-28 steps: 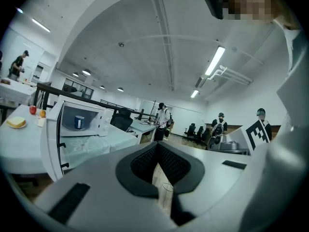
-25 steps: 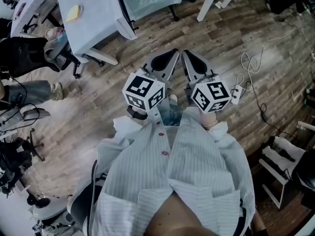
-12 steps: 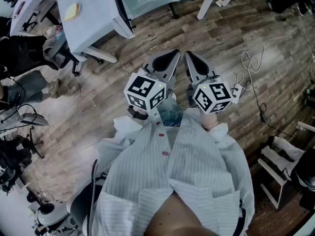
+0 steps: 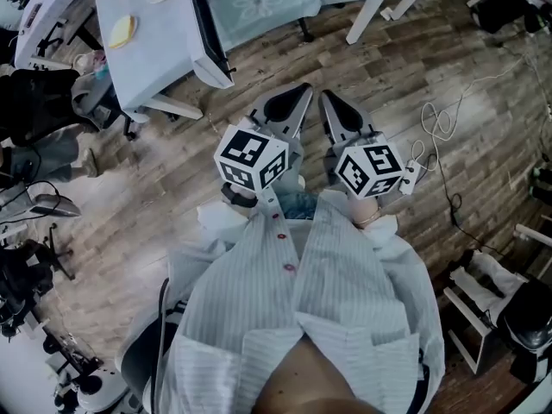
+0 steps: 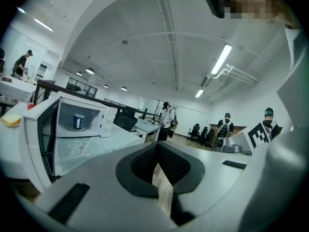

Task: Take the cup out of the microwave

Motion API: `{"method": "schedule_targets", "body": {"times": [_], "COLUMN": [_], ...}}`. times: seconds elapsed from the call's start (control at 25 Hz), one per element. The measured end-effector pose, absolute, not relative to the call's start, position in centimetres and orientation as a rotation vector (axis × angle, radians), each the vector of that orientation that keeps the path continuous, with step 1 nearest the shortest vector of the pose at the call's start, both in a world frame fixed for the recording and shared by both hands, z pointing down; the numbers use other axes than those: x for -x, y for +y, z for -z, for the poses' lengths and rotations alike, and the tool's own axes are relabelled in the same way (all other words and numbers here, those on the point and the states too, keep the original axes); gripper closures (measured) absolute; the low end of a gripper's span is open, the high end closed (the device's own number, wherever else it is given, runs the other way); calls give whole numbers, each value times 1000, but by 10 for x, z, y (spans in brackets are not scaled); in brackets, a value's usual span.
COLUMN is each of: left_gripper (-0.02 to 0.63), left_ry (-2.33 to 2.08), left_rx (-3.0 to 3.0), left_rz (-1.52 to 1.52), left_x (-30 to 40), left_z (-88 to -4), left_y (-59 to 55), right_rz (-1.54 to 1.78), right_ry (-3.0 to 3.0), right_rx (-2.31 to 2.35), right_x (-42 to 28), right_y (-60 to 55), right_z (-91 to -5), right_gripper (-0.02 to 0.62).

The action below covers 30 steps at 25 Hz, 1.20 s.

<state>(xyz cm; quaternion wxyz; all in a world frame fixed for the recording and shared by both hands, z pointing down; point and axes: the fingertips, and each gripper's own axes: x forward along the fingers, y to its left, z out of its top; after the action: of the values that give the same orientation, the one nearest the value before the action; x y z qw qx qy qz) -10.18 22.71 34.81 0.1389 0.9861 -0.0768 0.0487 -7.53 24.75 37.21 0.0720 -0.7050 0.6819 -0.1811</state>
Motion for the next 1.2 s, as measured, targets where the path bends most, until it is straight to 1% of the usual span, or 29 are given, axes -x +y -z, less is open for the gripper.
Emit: {"method": "schedule_targets", "body": {"times": [0.52,0.88,1.2], "left_gripper": [597,597,597], "left_ry": [-263,-251,-232], "left_rx": [-2845,-2850,-2845], "left_rz": [-123,-111,-139], "left_x": [27,0,-4], "left_z": [-345,-347,-355], "left_y": [123,65,46], "right_rz": [516,515,545], "right_ry": [2096,2094,2085], "right_rx": [2113,2113,2129], "right_x": [-1,-24,-24], "right_y": [142,84,61], "right_z": [-361,-362,-369], "right_gripper": [560,560,560]}}
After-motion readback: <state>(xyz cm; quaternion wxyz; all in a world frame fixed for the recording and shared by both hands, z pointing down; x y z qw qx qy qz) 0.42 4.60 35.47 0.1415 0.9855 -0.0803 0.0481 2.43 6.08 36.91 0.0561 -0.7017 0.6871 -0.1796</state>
